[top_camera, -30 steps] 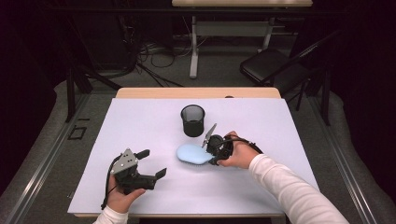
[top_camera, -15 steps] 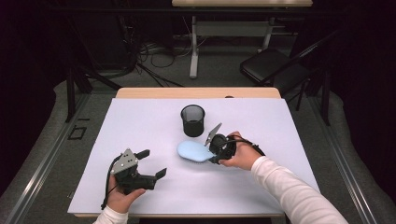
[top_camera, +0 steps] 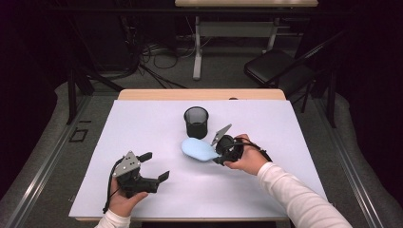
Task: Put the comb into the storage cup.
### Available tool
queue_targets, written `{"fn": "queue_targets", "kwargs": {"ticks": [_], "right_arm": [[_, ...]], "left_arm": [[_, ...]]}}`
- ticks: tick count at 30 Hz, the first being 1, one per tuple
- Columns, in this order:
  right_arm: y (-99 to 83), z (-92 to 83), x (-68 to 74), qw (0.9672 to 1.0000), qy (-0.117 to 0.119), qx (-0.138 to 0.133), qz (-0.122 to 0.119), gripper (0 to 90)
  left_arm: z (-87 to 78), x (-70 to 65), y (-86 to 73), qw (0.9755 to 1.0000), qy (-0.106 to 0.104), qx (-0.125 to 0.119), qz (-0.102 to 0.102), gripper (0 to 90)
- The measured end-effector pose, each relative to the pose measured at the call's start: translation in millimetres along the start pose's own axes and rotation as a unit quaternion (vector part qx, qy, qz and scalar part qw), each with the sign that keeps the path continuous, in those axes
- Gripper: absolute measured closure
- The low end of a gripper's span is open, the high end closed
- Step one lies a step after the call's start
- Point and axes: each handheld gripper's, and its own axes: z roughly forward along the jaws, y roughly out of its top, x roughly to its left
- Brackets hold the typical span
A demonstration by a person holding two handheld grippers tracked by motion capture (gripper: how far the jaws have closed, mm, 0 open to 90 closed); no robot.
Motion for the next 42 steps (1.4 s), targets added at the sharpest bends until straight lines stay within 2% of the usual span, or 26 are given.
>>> {"fn": "queue_targets", "kwargs": {"ticks": [12,16,26,32,36,42], "right_arm": [[-9.1,-12.7,-3.2,0.9986,-0.004,-0.040,0.034,69.9],[-12.9,-16.1,-3.4,0.9978,-0.008,-0.045,0.048,69.9],[-27.5,-26.3,-4.2,0.9940,-0.019,-0.068,0.084,69.9],[-34.7,-35.0,-2.5,0.9919,-0.027,-0.079,0.096,69.9],[-37.0,-42.4,-0.2,0.9892,-0.037,-0.094,0.105,69.9],[-38.9,-52.4,1.6,0.9824,-0.047,-0.130,0.126,69.9]], "left_arm": [[0.3,0.6,-0.2,1.0000,0.002,0.003,0.001,5.2],[0.2,0.8,-0.3,1.0000,0.002,0.004,0.001,5.2],[0.8,0.9,-0.5,1.0000,0.002,0.005,0.001,5.2],[1.3,0.5,-0.5,1.0000,0.005,0.006,0.001,5.2],[1.9,0.4,-0.6,1.0000,0.006,0.007,0.001,5.2],[2.3,0.8,-1.0,0.9999,0.006,0.009,0.001,5.3]]}}
